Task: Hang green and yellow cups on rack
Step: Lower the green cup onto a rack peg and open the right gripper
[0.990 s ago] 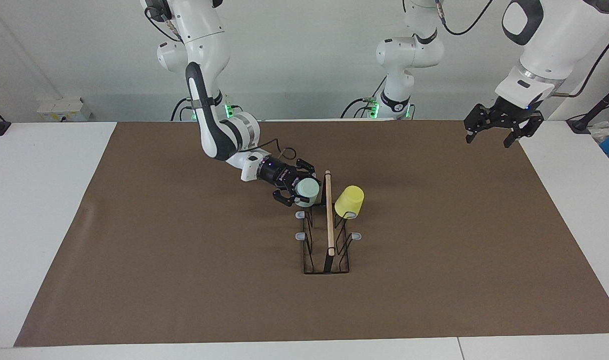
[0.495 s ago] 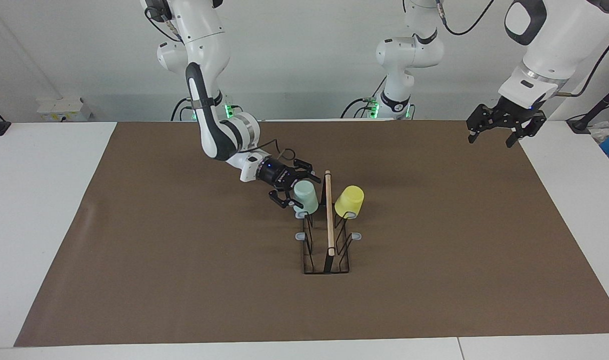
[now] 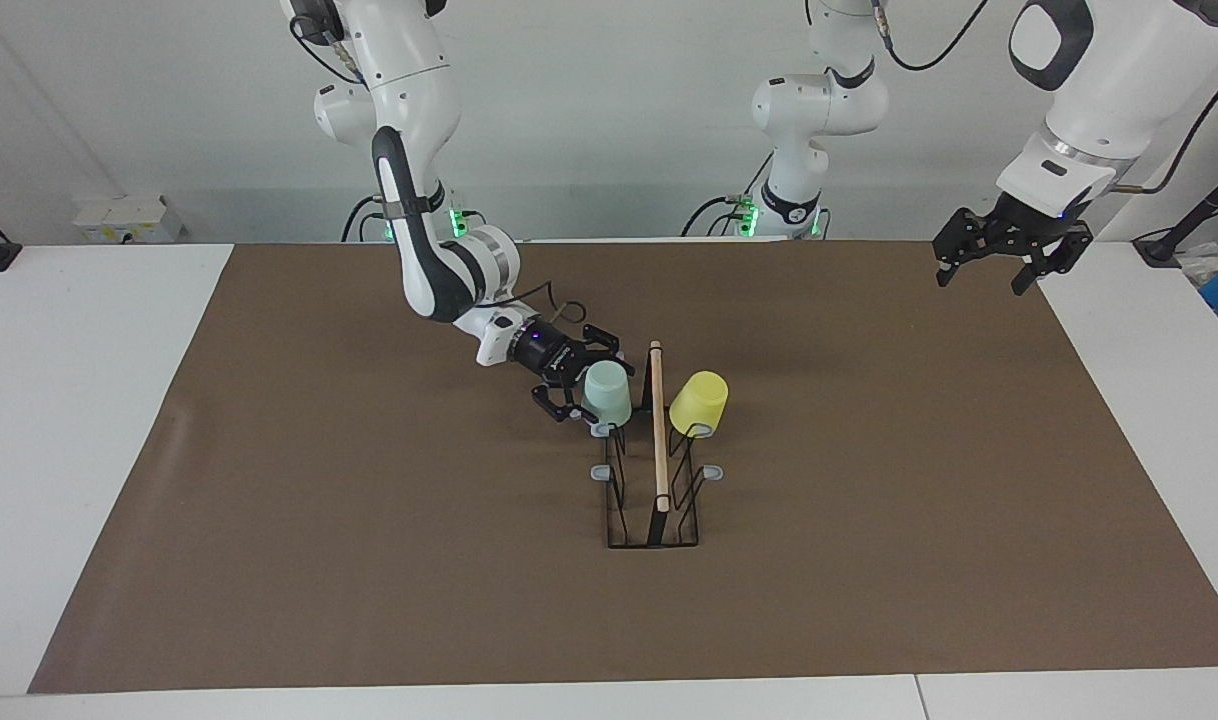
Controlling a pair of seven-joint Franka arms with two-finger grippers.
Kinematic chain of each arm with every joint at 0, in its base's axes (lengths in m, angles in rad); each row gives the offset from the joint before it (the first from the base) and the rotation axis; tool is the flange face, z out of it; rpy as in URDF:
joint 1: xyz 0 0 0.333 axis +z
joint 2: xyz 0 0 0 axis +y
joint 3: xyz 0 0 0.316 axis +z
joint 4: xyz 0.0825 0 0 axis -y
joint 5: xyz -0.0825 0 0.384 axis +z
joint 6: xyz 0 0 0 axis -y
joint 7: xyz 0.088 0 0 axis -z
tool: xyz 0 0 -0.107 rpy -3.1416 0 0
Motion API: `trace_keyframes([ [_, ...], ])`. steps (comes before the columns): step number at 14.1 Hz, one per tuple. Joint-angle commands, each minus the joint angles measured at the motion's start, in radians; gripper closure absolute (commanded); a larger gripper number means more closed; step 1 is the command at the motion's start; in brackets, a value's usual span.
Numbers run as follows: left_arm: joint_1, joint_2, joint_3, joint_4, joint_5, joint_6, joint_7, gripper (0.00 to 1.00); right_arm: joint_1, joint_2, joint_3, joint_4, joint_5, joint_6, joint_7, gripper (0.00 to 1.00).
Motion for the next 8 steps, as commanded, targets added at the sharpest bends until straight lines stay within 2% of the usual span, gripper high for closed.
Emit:
trace_keyframes([
  [1, -0.002, -0.006, 0.006, 0.003, -0.009, -0.017, 0.001, 0.0, -0.006, 0.003, 0.011, -0.003, 0.075, 0.056, -0.05, 0.0],
  [8, 0.0, -0.006, 0.006, 0.003, -0.009, -0.017, 0.001, 0.0, -0.026, -0.051, 0.011, -0.004, 0.02, 0.149, -0.047, 0.0],
])
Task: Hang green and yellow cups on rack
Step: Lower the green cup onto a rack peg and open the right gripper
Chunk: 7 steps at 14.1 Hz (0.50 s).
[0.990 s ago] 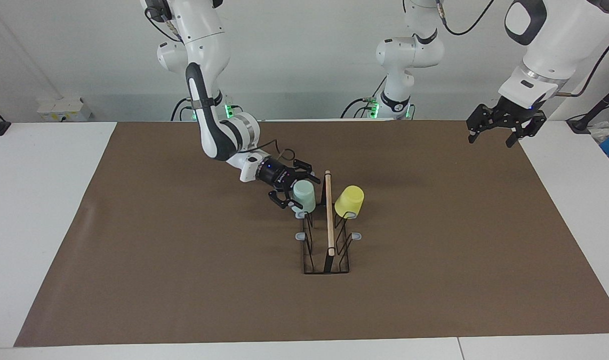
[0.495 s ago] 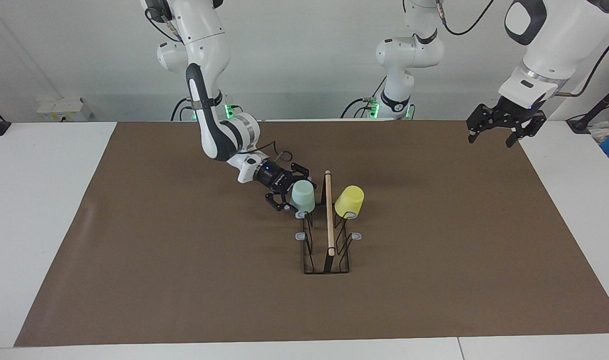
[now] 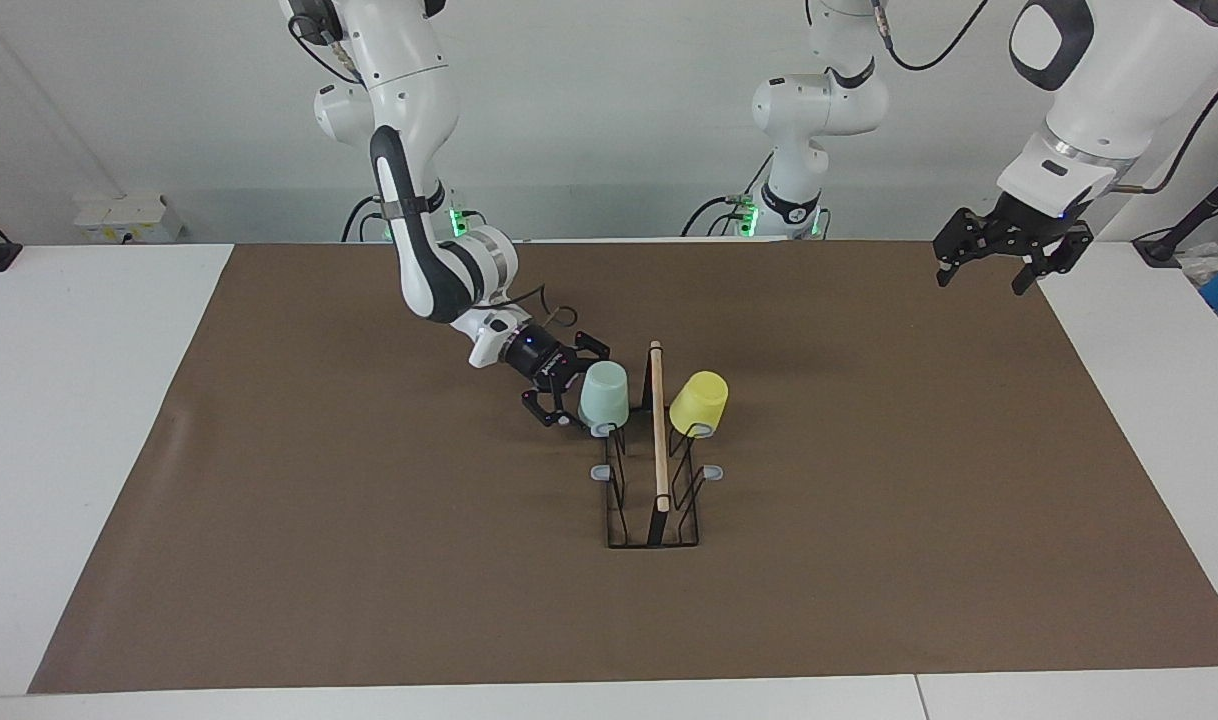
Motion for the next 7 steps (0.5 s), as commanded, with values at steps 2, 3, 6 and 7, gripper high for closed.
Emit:
trace_keyframes([
  [2, 0.0, -0.006, 0.006, 0.003, -0.009, -0.017, 0.001, 0.0, -0.011, -0.084, 0.011, -0.009, 0.04, 0.139, -0.042, 0.0],
  [3, 0.0, -0.006, 0.006, 0.003, -0.009, -0.017, 0.001, 0.0, -0.011, -0.107, 0.013, -0.009, 0.034, 0.188, -0.042, 0.0],
  [6, 0.0, -0.006, 0.006, 0.003, -0.009, -0.017, 0.001, 0.0, -0.014, -0.133, 0.013, -0.009, 0.0, 0.225, -0.042, 0.0],
  [7, 0.0, -0.006, 0.006, 0.003, -0.009, -0.017, 0.001, 0.0, -0.017, -0.139, 0.013, -0.009, -0.015, 0.23, -0.042, 0.0],
])
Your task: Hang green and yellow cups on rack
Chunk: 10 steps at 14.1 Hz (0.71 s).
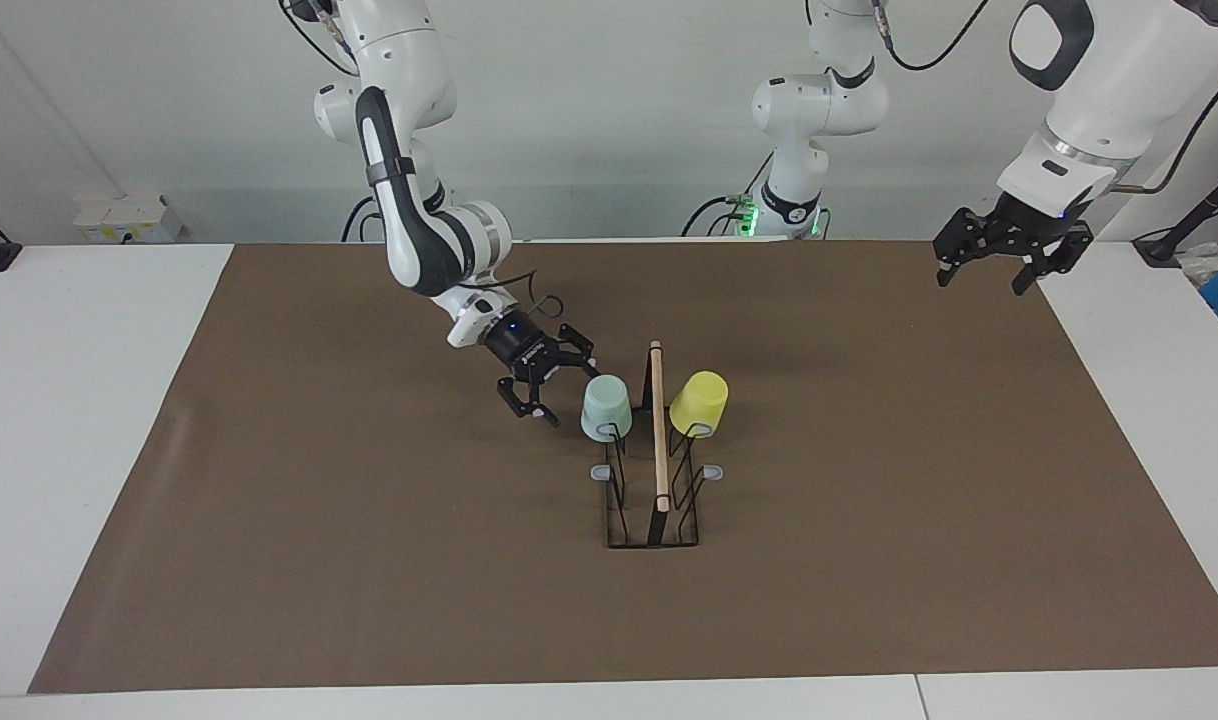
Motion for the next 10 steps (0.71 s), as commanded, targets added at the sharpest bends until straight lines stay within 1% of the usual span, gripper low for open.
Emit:
trace_keyframes([
  [1, 0.0, -0.006, 0.006, 0.003, -0.009, -0.017, 0.001, 0.0, -0.022, -0.026, 0.012, -0.014, 0.003, 0.032, -0.042, 0.0],
  [4, 0.0, -0.006, 0.006, 0.003, -0.009, -0.017, 0.001, 0.0, -0.035, -0.075, 0.012, -0.009, -0.099, 0.147, -0.04, 0.0],
  [5, 0.0, -0.006, 0.006, 0.003, -0.009, -0.017, 0.001, 0.0, -0.051, -0.083, 0.012, -0.009, -0.141, 0.164, -0.039, 0.0],
  [8, 0.0, -0.006, 0.006, 0.003, -0.009, -0.017, 0.001, 0.0, -0.107, -0.088, 0.012, -0.006, -0.27, 0.166, -0.039, 0.0],
  [10, 0.0, -0.006, 0.006, 0.003, -0.009, -0.017, 0.001, 0.0, -0.153, -0.089, 0.012, 0.003, -0.398, 0.165, -0.039, 0.0],
])
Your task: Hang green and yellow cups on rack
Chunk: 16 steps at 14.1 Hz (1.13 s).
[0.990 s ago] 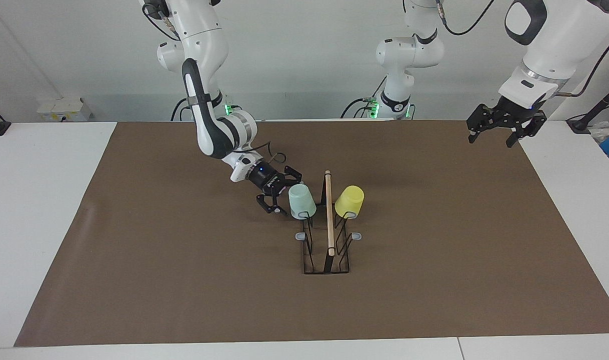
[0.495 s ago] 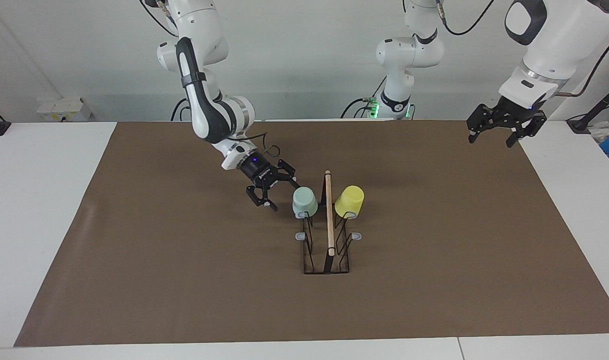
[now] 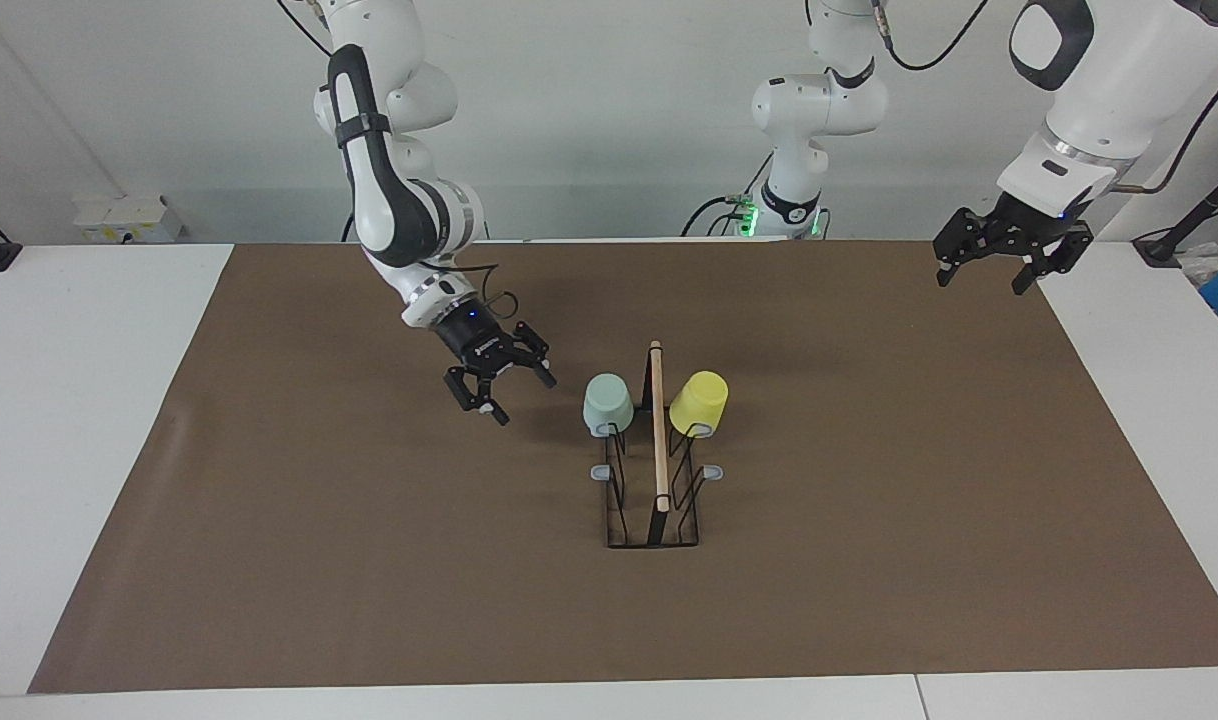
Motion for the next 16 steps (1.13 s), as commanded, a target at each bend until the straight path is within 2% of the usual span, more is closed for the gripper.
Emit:
trace_keyframes([
  [1, 0.0, -0.006, 0.006, 0.003, -0.009, -0.017, 0.001, 0.0, -0.089, -0.011, 0.012, 0.009, -0.179, -0.004, -0.033, 0.0],
  [3, 0.0, -0.006, 0.006, 0.003, -0.009, -0.017, 0.001, 0.0, -0.149, -0.011, 0.014, 0.033, -0.365, -0.015, -0.017, 0.0],
  [9, 0.0, -0.006, 0.006, 0.003, -0.009, -0.017, 0.001, 0.0, -0.201, -0.015, 0.008, 0.072, -0.641, -0.073, 0.13, 0.0],
  [13, -0.002, -0.006, 0.006, 0.003, -0.009, -0.017, 0.001, 0.0, -0.29, -0.007, 0.007, 0.177, -1.052, -0.255, 0.459, 0.0],
  [16, -0.002, -0.006, 0.006, 0.003, -0.009, -0.017, 0.001, 0.0, -0.325, -0.018, 0.006, 0.243, -1.278, -0.367, 0.718, 0.0],
])
